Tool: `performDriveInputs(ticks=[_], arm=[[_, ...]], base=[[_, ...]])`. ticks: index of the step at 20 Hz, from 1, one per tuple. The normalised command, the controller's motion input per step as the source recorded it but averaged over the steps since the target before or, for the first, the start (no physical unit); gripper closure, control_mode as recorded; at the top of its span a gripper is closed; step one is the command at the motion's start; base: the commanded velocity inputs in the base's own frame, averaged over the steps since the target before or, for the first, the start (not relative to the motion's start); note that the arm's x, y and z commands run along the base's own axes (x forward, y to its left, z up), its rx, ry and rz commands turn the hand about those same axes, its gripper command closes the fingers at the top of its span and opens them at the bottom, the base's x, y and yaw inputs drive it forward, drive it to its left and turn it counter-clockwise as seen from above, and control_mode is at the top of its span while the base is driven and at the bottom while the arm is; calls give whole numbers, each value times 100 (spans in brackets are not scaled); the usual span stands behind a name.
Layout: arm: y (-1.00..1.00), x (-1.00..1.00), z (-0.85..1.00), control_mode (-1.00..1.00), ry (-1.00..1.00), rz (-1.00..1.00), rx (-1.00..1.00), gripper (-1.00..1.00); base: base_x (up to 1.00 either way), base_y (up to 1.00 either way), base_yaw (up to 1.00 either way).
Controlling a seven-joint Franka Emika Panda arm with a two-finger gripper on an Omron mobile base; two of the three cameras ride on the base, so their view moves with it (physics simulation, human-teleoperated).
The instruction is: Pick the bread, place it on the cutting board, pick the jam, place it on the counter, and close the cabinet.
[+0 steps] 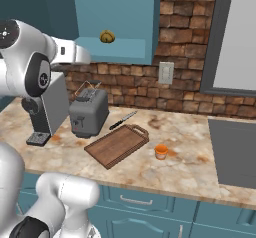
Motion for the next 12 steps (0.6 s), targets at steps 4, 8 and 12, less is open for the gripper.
performDriveInputs(ticks=[4,8,12], arm=[[0,21,0,-100,0,0,0,-100],[0,29,0,-100,0,0,0,-100],[0,32,-1,-100,0,0,0,-100]], base=[[0,0,0],[0,0,0],[0,0,0]])
